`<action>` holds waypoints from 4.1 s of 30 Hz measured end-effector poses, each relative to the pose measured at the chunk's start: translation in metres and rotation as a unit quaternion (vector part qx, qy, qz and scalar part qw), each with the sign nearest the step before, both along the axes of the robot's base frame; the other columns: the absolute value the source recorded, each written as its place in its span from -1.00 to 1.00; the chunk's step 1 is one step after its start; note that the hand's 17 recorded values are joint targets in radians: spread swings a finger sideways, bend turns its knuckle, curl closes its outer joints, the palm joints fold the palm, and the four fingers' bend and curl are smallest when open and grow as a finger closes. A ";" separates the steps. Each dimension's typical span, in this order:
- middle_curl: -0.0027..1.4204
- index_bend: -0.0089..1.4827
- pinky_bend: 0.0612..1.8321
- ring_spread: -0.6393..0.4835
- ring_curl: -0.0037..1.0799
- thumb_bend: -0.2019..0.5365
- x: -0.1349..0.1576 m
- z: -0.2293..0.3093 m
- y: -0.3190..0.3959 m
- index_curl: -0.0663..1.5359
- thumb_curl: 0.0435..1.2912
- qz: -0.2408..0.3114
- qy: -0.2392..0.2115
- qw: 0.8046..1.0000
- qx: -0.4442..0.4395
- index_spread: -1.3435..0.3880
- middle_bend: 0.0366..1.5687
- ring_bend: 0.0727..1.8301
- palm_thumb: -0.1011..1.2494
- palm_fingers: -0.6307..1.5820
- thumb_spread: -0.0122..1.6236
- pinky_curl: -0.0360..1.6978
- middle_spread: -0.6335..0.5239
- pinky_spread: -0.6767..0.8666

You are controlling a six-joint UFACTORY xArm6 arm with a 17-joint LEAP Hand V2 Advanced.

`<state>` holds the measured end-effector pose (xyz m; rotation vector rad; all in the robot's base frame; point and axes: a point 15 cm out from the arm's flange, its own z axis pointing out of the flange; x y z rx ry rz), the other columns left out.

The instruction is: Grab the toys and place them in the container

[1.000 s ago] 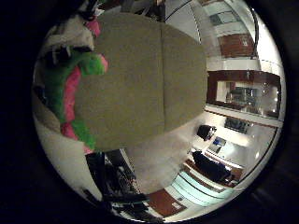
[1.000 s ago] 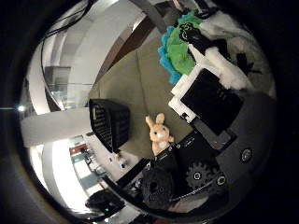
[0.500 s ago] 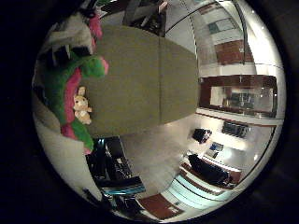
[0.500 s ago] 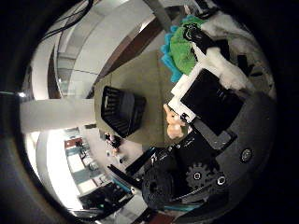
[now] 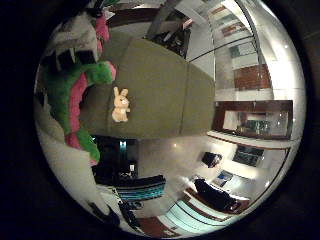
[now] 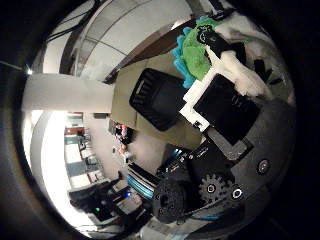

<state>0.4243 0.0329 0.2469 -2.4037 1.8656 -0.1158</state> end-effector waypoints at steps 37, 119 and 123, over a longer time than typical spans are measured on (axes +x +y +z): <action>-0.10 0.55 0.48 -0.19 0.14 -0.51 0.009 -0.103 0.232 0.01 0.20 0.107 -0.006 0.994 0.018 0.28 0.73 0.53 0.70 0.62 0.12 -0.08 -0.10 -0.39; -0.53 -0.76 -0.16 0.47 -0.60 -0.51 -0.030 -0.282 -0.155 -0.48 -0.53 -0.069 0.069 0.995 -0.006 0.18 -0.75 -0.56 0.03 -0.22 0.36 -0.95 0.21 0.44; -0.52 -0.75 -0.16 0.47 -0.61 -0.51 -0.031 -0.288 -0.155 -0.49 -0.53 -0.071 0.067 0.995 -0.006 0.18 -0.75 -0.57 0.03 -0.22 0.36 -0.96 0.21 0.44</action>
